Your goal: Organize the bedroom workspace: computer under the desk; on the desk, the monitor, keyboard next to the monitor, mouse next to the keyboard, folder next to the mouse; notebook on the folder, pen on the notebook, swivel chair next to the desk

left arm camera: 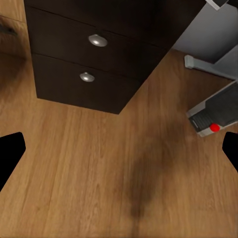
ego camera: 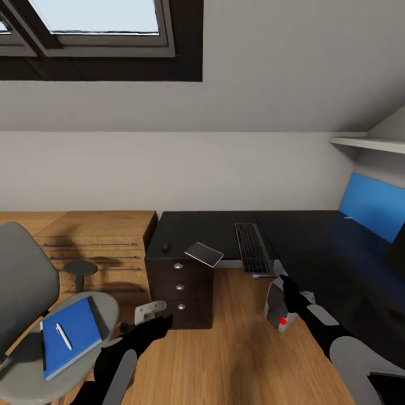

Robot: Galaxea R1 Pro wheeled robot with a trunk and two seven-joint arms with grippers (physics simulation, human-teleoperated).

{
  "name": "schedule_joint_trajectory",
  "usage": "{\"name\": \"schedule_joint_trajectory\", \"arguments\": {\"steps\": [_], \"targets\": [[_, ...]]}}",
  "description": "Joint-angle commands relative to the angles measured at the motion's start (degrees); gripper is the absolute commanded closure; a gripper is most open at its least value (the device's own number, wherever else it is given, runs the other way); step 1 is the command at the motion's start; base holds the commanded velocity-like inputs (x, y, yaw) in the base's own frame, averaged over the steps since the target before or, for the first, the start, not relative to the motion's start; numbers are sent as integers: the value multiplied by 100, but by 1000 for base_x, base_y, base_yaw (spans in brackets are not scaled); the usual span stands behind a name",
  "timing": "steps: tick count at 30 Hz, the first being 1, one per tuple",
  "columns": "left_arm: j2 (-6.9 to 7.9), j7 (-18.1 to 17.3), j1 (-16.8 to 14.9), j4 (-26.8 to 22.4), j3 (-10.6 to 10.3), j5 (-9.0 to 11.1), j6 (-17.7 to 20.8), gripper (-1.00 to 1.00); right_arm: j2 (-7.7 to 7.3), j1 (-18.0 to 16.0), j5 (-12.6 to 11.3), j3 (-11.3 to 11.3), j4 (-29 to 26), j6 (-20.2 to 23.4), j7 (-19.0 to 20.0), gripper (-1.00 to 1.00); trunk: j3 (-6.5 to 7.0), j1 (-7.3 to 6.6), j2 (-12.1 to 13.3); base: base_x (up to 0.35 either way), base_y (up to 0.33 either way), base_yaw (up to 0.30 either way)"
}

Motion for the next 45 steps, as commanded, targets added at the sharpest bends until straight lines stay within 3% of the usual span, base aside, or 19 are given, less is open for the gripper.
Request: {"name": "schedule_joint_trajectory", "arguments": {"steps": [1,9,23,31,37,45], "targets": [[-2,54,-4,-5,-4,60,15,-100,-2,-4,-22,-30,4,43,18,-100,-25,23,-46,0,0,0],[-9,54,-4,0,-4,52,15,-100,0,-5,-27,-30,-28,354,41,-100,-169,198,-367,0,0,0],[-10,47,-4,1,-4,50,15,-100,6,-5,-10,-26,-57,348,124,-100,-420,506,-928,0,0,0],[-10,45,-4,0,-4,56,15,-100,10,-3,11,4,-179,363,615,-100,-564,682,-1249,0,0,0],[-10,45,-3,0,-4,58,15,-100,16,-4,10,5,-192,370,675,-100,-671,813,-1490,0,0,0],[-4,48,-4,1,-109,60,15,-100,146,-4,-25,-19,-215,361,678,-100,-815,989,-1810,0,0,0]]}}
